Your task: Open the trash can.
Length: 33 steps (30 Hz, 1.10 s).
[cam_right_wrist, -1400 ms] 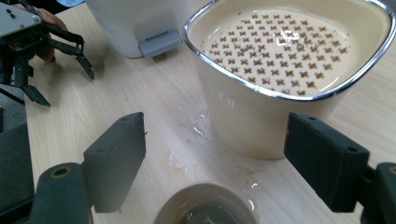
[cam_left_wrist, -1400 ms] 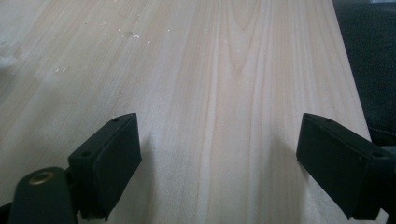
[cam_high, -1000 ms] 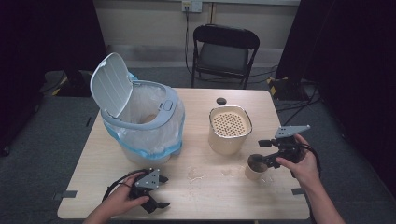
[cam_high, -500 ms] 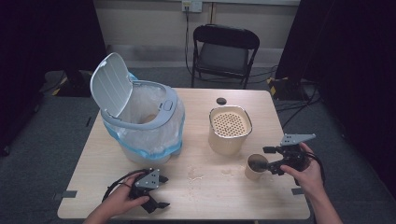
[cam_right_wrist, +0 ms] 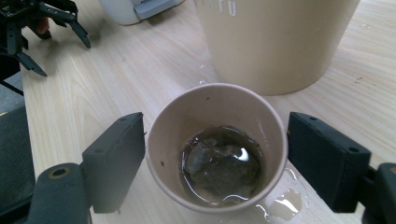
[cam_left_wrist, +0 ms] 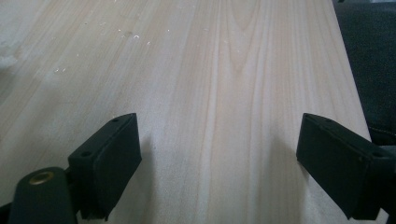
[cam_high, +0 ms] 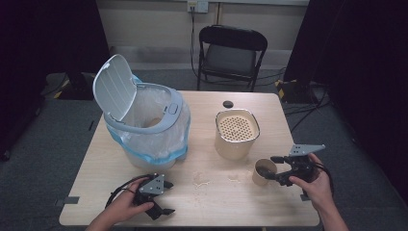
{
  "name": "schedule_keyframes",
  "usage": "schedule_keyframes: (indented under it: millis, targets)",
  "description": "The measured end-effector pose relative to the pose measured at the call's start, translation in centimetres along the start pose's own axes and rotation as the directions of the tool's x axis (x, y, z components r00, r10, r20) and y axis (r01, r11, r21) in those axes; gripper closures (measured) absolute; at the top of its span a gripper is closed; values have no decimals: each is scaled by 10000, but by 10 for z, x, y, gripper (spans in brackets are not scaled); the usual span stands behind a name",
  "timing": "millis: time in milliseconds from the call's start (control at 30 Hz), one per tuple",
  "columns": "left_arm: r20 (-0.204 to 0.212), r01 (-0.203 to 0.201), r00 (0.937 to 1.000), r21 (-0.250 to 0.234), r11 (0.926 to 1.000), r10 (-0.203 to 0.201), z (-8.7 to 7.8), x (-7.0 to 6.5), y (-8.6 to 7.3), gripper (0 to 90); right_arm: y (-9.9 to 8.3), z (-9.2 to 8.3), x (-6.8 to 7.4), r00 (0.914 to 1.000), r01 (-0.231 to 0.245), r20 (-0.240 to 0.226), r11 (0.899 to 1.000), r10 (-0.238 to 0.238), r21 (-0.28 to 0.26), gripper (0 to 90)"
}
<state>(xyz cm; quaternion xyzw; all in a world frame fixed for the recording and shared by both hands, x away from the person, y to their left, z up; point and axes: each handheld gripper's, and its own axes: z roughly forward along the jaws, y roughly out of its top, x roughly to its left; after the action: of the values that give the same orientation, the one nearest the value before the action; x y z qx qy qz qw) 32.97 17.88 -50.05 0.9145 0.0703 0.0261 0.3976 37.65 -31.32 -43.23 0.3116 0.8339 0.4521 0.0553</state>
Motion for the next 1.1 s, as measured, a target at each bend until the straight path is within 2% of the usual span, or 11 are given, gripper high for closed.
schedule_keyframes:
  millis: [100,300,533,700,833,933,1100]
  targets:
    - [-1,-2,10000,-2,10000,2,0,0,0,131,-2,1,1,10000,32,89,10000,-32,6,190]
    - [0,0,10000,-9,10000,0,0,0,0,131,-7,6,1,10000,46,-13,10000,-46,-57,166]
    - [-2,1,10000,-3,10000,-1,0,0,0,131,-20,9,1,9999,81,69,9981,-77,-608,149]
    - [-1,7,10000,-5,10000,-7,0,0,0,131,-25,13,1,9999,12,104,9978,-5,-663,147]
    - [2,4,10000,-4,10000,-4,0,0,0,131,-28,18,3,9994,250,240,9979,-236,-600,174]
    - [2,4,10000,-9,10000,-4,0,0,0,131,-30,19,4,9980,559,341,9955,-535,-765,191]
    - [3,8,10000,-11,10000,-8,0,0,0,131,-36,21,4,9966,730,447,9918,-687,-1047,217]
